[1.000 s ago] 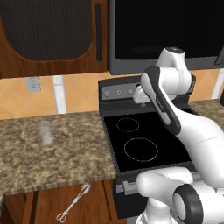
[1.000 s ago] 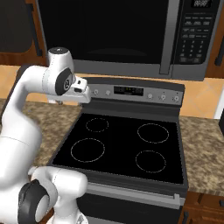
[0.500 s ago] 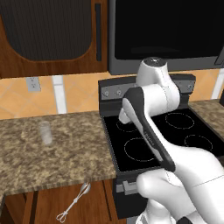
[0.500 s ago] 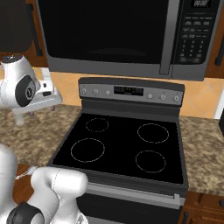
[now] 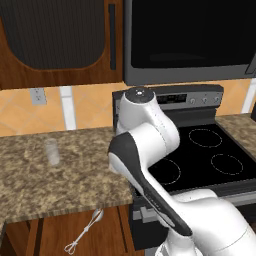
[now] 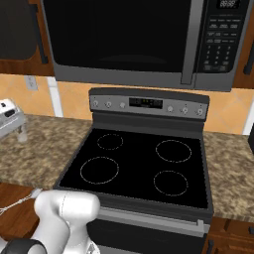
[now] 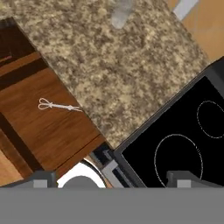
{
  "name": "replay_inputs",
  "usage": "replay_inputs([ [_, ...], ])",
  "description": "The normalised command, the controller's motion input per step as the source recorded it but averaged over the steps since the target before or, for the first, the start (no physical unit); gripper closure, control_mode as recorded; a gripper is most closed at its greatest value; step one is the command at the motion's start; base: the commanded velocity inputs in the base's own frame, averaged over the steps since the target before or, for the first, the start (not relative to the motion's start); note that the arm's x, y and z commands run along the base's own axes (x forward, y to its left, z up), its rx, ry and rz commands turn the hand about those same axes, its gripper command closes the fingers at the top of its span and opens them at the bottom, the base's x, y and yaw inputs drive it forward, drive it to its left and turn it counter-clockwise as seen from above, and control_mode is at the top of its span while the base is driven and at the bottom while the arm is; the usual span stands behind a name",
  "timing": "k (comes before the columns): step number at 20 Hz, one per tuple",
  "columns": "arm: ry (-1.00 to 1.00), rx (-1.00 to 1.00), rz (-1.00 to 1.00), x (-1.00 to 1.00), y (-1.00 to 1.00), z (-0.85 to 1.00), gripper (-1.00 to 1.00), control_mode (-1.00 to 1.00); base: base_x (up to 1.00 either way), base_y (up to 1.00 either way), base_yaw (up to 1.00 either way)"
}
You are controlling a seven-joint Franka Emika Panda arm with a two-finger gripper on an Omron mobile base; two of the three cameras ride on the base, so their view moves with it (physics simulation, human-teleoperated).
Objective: Pick the tongs from the drawer and place it on the counter.
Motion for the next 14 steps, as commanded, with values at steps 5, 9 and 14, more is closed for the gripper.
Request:
replay_inputs([
  [5, 0.0, -0.1, 0.4, -0.86, 0.8, -0.49, -1.0, -1.0, 0.0, 0.0, 0.0],
  [9, 0.0, -0.06, 0.34, -0.98, 0.47, -0.59, -1.0, -1.0, 0.0, 0.0, 0.0],
  [14, 0.02, -0.15, 0.19, -0.33, 0.62, -0.32, -1.0, -1.0, 0.0, 0.0, 0.0],
])
